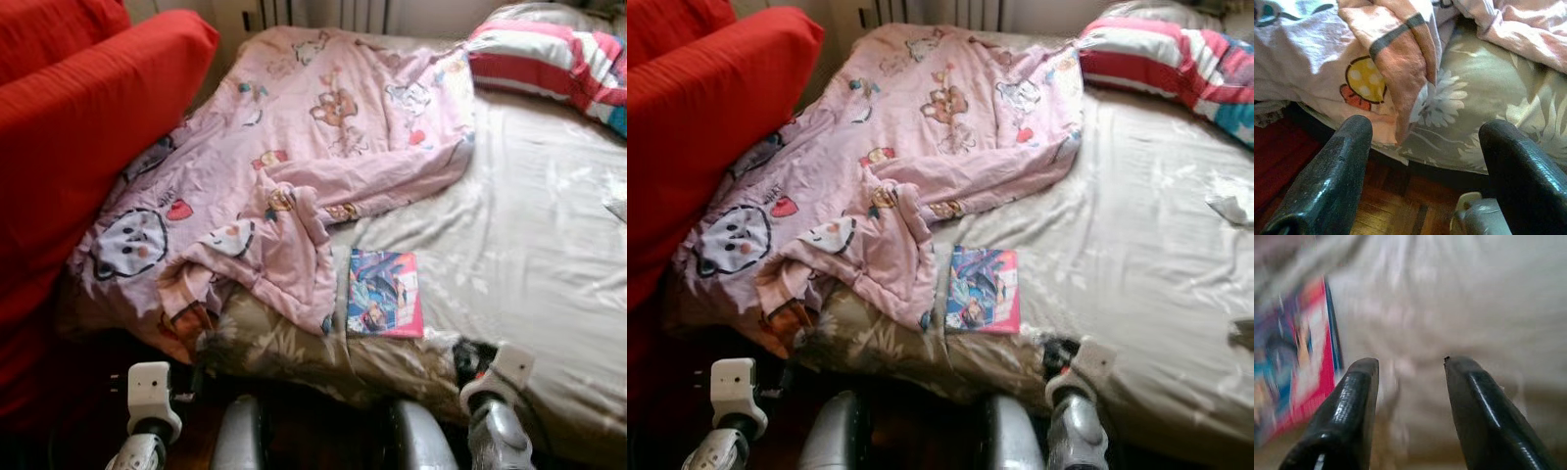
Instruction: Clean up the room
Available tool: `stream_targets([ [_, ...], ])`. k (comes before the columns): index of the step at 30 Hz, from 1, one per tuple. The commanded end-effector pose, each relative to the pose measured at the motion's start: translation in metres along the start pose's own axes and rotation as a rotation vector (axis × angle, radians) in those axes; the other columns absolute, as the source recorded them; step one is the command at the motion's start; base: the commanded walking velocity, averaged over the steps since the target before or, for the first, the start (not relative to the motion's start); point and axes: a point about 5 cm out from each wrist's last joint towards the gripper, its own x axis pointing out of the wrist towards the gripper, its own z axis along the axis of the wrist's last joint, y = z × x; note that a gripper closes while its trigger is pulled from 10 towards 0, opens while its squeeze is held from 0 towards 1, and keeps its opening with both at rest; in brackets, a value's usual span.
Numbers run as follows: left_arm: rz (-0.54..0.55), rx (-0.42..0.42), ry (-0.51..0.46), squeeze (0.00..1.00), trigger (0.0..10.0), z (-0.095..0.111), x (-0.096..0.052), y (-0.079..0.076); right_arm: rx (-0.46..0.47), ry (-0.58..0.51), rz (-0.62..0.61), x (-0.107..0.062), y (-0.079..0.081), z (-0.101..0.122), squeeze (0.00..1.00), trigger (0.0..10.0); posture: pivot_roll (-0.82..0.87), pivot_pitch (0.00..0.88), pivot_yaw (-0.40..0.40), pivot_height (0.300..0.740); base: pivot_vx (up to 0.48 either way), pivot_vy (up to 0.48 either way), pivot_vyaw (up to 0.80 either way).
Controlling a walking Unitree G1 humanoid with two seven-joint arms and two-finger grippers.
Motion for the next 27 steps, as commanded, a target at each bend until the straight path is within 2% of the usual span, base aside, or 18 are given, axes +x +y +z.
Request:
stream_targets([
  [1,0.003,0.018,0.008,0.00,10.0,0.000,-0.002,0.006,0.028,-0.031,0.021,0.003,0.006,0.005,1.00,10.0,0.10,0.212,0.052,0.589,0.000,0.000,0.00],
  [6,0.002,0.025,0.010,0.00,10.0,0.002,-0.004,0.010,0.025,-0.007,0.044,0.007,0.013,0.007,1.00,10.0,0.11,0.222,0.063,0.589,0.000,0.000,0.00],
  [7,-0.002,0.033,0.010,0.00,10.0,0.003,-0.005,0.011,0.026,0.025,0.049,0.008,0.015,0.004,0.82,10.0,0.11,0.225,0.066,0.589,0.000,0.000,0.00],
  [8,-0.003,0.037,0.011,0.00,10.0,0.003,-0.005,0.011,0.023,0.044,0.052,0.008,0.016,0.002,0.45,10.0,0.11,0.225,0.066,0.589,0.000,0.000,0.00],
  [9,-0.003,0.037,0.011,0.00,10.0,0.003,-0.005,0.011,0.023,0.044,0.052,0.008,0.016,0.002,0.45,10.0,0.11,0.225,0.066,0.589,0.000,0.000,0.00],
  [10,-0.004,0.041,0.011,0.00,10.0,0.003,-0.005,0.012,0.017,0.063,0.052,0.009,0.017,0.001,0.00,10.0,0.12,0.231,0.068,0.589,0.000,0.000,0.00],
  [17,-0.009,0.052,0.008,0.00,10.0,0.005,-0.009,0.012,0.056,0.085,0.061,0.016,0.028,0.007,0.00,10.0,0.15,0.254,0.070,0.589,0.000,0.000,0.00],
  [21,-0.002,0.052,0.023,0.00,10.0,0.001,-0.010,0.012,0.089,0.114,0.108,0.018,0.038,0.005,0.00,10.0,0.15,0.256,0.067,0.589,0.000,0.000,0.00],
  [27,-0.003,0.054,0.033,0.00,10.0,0.000,-0.010,0.013,0.086,0.143,0.095,0.015,0.035,-0.001,0.00,10.0,0.15,0.257,0.068,0.589,0.000,0.000,0.00],
])
